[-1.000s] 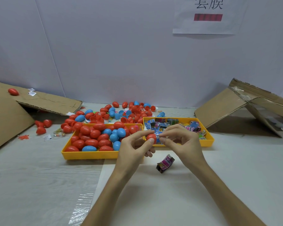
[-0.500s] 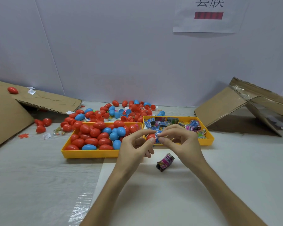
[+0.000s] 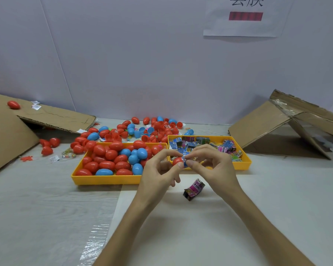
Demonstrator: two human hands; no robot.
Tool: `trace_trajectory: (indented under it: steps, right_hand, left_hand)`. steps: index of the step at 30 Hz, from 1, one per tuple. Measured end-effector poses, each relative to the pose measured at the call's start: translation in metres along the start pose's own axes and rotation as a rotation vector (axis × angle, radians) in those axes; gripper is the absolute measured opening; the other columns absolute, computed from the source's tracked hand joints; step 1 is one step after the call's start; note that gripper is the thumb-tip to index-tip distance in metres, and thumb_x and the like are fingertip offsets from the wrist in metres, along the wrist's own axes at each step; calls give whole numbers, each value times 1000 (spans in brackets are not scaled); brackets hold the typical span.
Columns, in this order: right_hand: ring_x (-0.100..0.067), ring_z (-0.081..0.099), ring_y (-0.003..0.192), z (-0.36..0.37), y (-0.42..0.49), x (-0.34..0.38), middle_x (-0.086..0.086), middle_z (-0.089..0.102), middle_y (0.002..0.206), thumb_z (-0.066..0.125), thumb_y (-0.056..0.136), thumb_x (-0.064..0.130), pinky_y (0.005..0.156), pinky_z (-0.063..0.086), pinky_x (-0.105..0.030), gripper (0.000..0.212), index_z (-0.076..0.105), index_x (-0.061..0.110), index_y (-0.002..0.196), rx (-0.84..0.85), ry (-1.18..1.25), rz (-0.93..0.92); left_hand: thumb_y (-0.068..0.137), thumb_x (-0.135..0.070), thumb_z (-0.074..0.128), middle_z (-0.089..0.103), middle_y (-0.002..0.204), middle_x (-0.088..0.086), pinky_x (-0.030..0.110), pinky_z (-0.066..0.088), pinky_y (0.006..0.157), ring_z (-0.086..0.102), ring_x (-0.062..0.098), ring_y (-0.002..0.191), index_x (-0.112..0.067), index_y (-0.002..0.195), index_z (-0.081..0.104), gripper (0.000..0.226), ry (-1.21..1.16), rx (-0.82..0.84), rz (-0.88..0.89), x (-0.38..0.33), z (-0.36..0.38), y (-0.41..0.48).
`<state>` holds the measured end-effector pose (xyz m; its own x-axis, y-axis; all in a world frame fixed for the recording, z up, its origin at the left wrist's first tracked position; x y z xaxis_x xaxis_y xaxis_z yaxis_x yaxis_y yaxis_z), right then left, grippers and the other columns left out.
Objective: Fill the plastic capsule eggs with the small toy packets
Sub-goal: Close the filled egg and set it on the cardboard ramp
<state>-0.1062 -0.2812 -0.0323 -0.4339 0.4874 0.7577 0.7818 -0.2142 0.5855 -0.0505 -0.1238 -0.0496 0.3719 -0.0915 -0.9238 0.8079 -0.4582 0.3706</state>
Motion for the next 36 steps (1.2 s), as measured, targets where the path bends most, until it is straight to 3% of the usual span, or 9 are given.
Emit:
trace_trajectory:
  steps: [9, 12, 15, 20, 26, 30, 33, 36]
  right_hand:
    - [-16, 67, 82, 0, -1, 3, 16, 67, 99, 81, 82, 14, 67, 56, -40, 28, 73, 36, 98, -14, -10, -4]
    - [-13, 65, 76, 0, -3, 2, 14, 63, 94, 83, 81, 18, 63, 55, -31, 29, 69, 33, 102, -86, -18, -8]
    - [-13, 56, 65, 1, -6, 2, 8, 60, 83, 84, 80, 21, 57, 48, -22, 23, 64, 24, 90, -164, -36, -20]
    - [-20, 55, 62, 7, -13, 5, 2, 58, 71, 79, 83, 30, 55, 50, -40, 22, 61, 19, 77, -253, -68, -37]
    - [-13, 68, 78, 19, -19, 10, 6, 67, 88, 78, 86, 19, 66, 58, -30, 11, 71, 15, 94, -217, -106, -128]
    - [-11, 67, 92, 23, -21, 14, 6, 65, 102, 83, 81, 13, 75, 57, -28, 29, 70, 15, 107, -200, -199, -205]
    - [-5, 63, 102, 23, -24, 15, 4, 66, 105, 85, 78, 11, 86, 51, -17, 32, 71, 13, 107, -241, -253, -247]
    - [-3, 61, 105, 22, -25, 15, -1, 66, 106, 83, 79, 8, 91, 46, -12, 28, 72, 9, 105, -274, -286, -261]
  left_hand:
    - [97, -12, 66, 66, 59, 9, 21, 47, 52, 59, 11, 50, -19, 102, 63, 9, -7, 13, 3, -1, 2, -2]
    - [98, -14, 64, 67, 59, 10, 20, 47, 51, 57, 12, 49, -12, 101, 58, 8, -23, 6, -17, -1, 2, -2]
    - [100, -16, 61, 70, 62, 11, 21, 46, 50, 55, 15, 49, -8, 101, 52, 12, -49, 9, -43, -1, 3, -2]
    - [102, -21, 56, 75, 73, 9, 25, 44, 51, 57, 18, 52, -12, 101, 47, 13, -39, 45, -66, -1, 7, -2]
    - [103, -21, 55, 70, 70, 2, 27, 47, 53, 60, 15, 54, -15, 106, 48, 10, -123, -23, -140, 4, 4, -1]
    - [104, -25, 53, 74, 83, 17, 27, 49, 54, 64, 16, 62, -14, 114, 49, 16, -227, -34, -227, 5, 6, -1]
    - [104, -25, 52, 73, 88, 22, 28, 51, 56, 67, 16, 67, -10, 117, 50, 20, -309, -24, -284, 6, 11, -3]
    - [105, -25, 49, 75, 78, 5, 26, 51, 55, 66, 15, 67, -8, 121, 49, 24, -389, 15, -309, 6, 15, -4]
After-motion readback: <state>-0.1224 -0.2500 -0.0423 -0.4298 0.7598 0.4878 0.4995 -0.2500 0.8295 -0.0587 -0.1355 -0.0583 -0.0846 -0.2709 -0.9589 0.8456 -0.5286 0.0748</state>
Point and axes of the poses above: each hand's wrist, its own y-axis towards the middle knuckle, its own z-axis out of the palm, x = y × z, the point moved 4 cm from there along y, towards the middle knuckle
